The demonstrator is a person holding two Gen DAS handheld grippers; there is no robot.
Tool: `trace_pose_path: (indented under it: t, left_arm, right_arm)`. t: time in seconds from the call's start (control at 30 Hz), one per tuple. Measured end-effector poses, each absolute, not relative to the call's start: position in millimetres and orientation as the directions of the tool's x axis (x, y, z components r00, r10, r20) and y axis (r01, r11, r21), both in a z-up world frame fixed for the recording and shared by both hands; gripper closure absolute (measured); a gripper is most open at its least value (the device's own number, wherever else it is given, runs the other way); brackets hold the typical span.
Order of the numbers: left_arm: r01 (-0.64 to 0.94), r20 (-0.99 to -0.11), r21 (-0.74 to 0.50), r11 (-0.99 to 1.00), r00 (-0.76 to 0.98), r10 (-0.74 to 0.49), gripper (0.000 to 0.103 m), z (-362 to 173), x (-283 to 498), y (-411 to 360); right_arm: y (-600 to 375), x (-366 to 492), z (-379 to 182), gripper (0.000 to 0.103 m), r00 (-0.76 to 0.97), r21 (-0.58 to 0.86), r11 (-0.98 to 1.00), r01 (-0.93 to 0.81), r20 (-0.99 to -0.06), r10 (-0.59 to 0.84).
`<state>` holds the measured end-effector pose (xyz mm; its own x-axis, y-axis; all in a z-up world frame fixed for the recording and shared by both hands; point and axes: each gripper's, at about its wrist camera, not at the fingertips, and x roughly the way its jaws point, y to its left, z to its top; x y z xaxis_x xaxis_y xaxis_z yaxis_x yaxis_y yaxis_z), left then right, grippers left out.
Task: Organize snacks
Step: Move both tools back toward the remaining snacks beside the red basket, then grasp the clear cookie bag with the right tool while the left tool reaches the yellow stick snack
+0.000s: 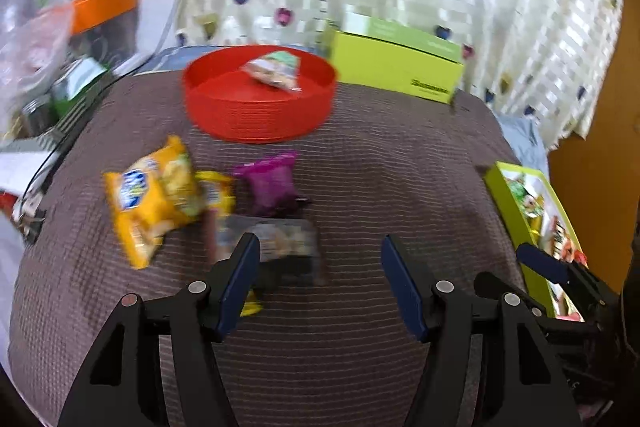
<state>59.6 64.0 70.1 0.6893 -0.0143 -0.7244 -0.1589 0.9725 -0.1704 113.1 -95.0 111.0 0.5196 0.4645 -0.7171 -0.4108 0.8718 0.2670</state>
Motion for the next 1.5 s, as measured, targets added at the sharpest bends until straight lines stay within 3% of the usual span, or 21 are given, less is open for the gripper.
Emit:
trace_pose_path:
  t: [0.43,0.8,1.0,1.3,1.4,1.47,1.5]
  left_arm:
    - [-0.329,-0.731,-0.201,0.923,0.678,0.082,0.039,58,40,143]
    - [-0.362,-0.746,-0.224,0.905,0.661,0.08,0.039,47,39,170]
    - [-0.349,-0.749,-0.237,0.906,0.66,0.058,0.039,43,43,174]
    - [-0.337,-0.752,-0.253,0.907,0.658,0.035,0.039,40,46,175]
    - [-0.327,-0.754,-0.253,0.91,0.656,0.026,0.039,38,48,172]
    - [-0.324,-0.758,-0.254,0.911,0.652,0.02,0.039,37,50,170]
    - [-0.32,-0.758,-0.256,0.912,0.652,0.016,0.039,37,51,169]
  right_arm:
    - [-12,134,96,0.022,0.362,0.298,0.736,-0.609,-0.721,0.591]
    - [49,144,88,0.022,0.263,0.147,0.564,-0.813,-0.771,0.58]
    - [61,162,78,0.015,0.23,0.152,0.542,-0.826,-0.788,0.572]
    - [51,169,72,0.015,0.154,0.235,0.555,-0.798,-0.811,0.564]
    - [45,166,66,0.022,0.145,0.236,0.567,-0.789,-0.826,0.545]
    - [39,164,65,0.037,0.173,0.219,0.592,-0.776,-0.828,0.534]
    - [36,164,65,0.039,0.18,0.221,0.603,-0.767,-0.827,0.532]
